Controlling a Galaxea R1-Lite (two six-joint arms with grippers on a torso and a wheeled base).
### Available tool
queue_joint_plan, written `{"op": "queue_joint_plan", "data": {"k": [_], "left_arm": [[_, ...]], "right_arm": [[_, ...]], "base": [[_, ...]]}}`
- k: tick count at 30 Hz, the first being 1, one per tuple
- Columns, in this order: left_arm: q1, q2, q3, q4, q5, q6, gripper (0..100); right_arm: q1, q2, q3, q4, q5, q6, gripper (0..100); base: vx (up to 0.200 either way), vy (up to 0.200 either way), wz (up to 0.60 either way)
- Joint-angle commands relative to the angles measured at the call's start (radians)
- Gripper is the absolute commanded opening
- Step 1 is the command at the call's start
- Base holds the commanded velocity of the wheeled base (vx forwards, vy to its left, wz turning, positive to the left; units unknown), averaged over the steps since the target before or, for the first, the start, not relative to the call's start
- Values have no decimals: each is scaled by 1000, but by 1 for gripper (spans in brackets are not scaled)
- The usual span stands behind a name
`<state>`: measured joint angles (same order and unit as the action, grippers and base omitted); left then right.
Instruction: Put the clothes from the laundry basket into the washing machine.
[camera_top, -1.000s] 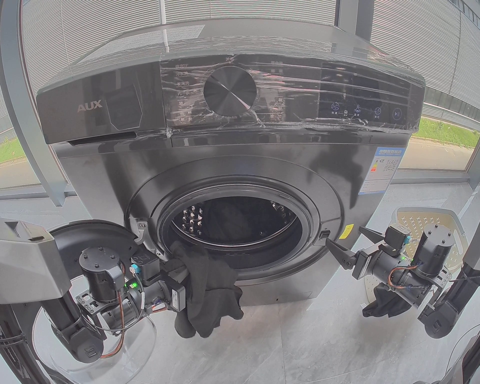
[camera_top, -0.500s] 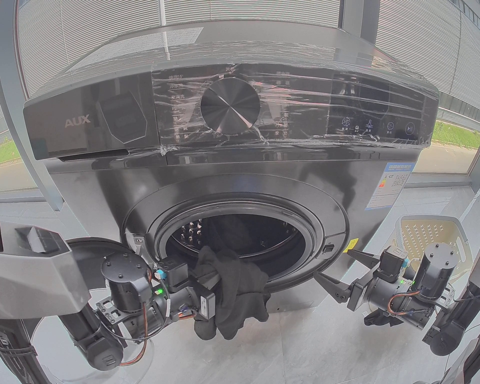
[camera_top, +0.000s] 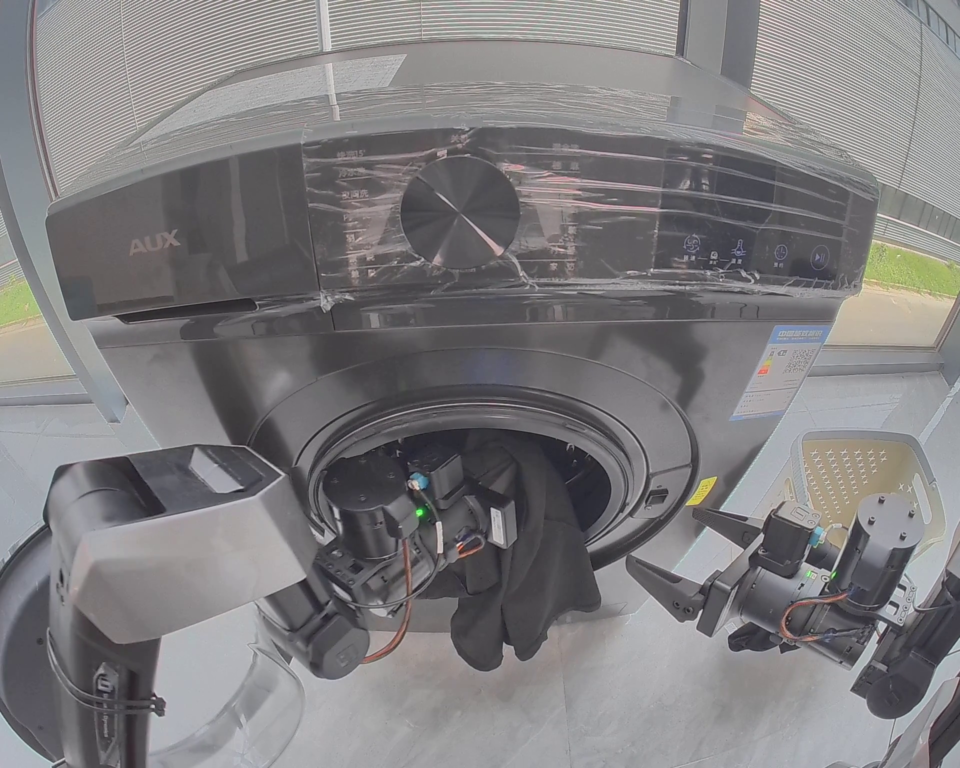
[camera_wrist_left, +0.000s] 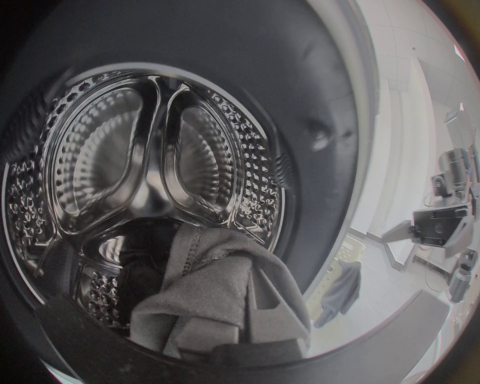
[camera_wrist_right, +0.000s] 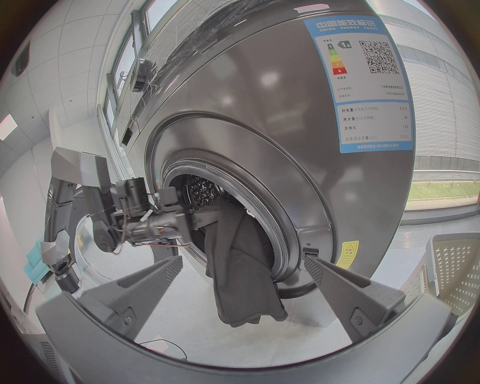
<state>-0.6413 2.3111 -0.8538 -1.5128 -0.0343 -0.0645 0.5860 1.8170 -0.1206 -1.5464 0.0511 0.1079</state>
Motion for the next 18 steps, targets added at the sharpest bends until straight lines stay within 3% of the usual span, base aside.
{"op": "queue_joint_plan", "data": {"k": [1, 5, 10, 13, 18], "left_arm": [[14, 177, -202, 16, 34, -32, 0], [25, 237, -295, 42, 37, -32, 0], [43, 341, -493, 120, 91, -32, 0], [71, 398, -649, 210, 129, -32, 0], [114, 461, -844, 338, 146, -34, 0]], "right_arm": [[6, -1, 4, 0, 1, 0, 100], [8, 1, 4, 0, 1, -2, 100], [8, 1, 6, 0, 0, -2, 100], [8, 4, 6, 0, 0, -2, 100], [8, 7, 6, 0, 0, -2, 100]], "base": [[0, 0, 0], [0, 0, 0], [0, 0, 0], [0, 0, 0], [0, 0, 0]]}}
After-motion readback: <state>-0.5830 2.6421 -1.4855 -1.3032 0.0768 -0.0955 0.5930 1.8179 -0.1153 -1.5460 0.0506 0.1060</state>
